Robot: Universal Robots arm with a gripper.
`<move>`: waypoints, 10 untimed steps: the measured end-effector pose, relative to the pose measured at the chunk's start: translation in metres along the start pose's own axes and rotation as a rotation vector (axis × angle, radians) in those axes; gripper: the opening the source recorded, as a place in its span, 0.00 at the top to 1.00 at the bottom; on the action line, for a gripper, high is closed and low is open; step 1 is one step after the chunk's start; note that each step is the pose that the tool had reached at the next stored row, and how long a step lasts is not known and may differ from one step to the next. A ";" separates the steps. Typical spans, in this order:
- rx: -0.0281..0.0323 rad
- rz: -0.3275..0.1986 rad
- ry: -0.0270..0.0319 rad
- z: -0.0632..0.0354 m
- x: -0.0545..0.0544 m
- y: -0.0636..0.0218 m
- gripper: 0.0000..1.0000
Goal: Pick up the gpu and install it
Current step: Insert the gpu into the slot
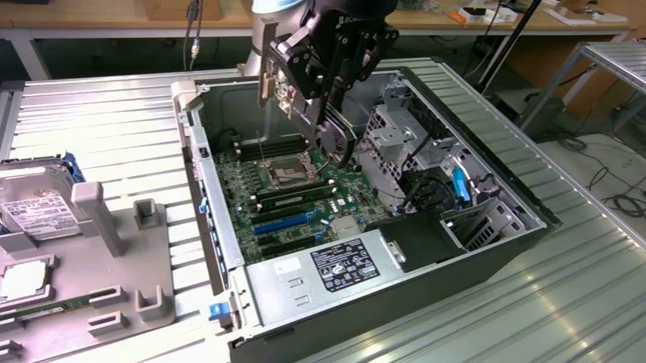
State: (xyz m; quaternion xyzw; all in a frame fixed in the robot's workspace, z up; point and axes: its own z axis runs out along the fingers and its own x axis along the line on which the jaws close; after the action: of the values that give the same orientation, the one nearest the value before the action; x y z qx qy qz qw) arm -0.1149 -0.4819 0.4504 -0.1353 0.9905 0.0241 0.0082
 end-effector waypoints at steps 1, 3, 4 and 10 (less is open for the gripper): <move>-0.0003 -0.013 0.0005 0.0000 0.000 0.0000 0.73; -0.0009 -0.036 0.0016 0.0000 0.000 0.0000 0.73; -0.0011 -0.046 0.0021 0.0000 0.000 0.0000 0.73; -0.0031 -0.135 0.0061 0.0000 0.000 0.0000 0.73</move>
State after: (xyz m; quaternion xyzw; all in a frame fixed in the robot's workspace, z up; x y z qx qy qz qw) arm -0.1149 -0.4819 0.4504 -0.2018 0.9791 0.0247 0.0066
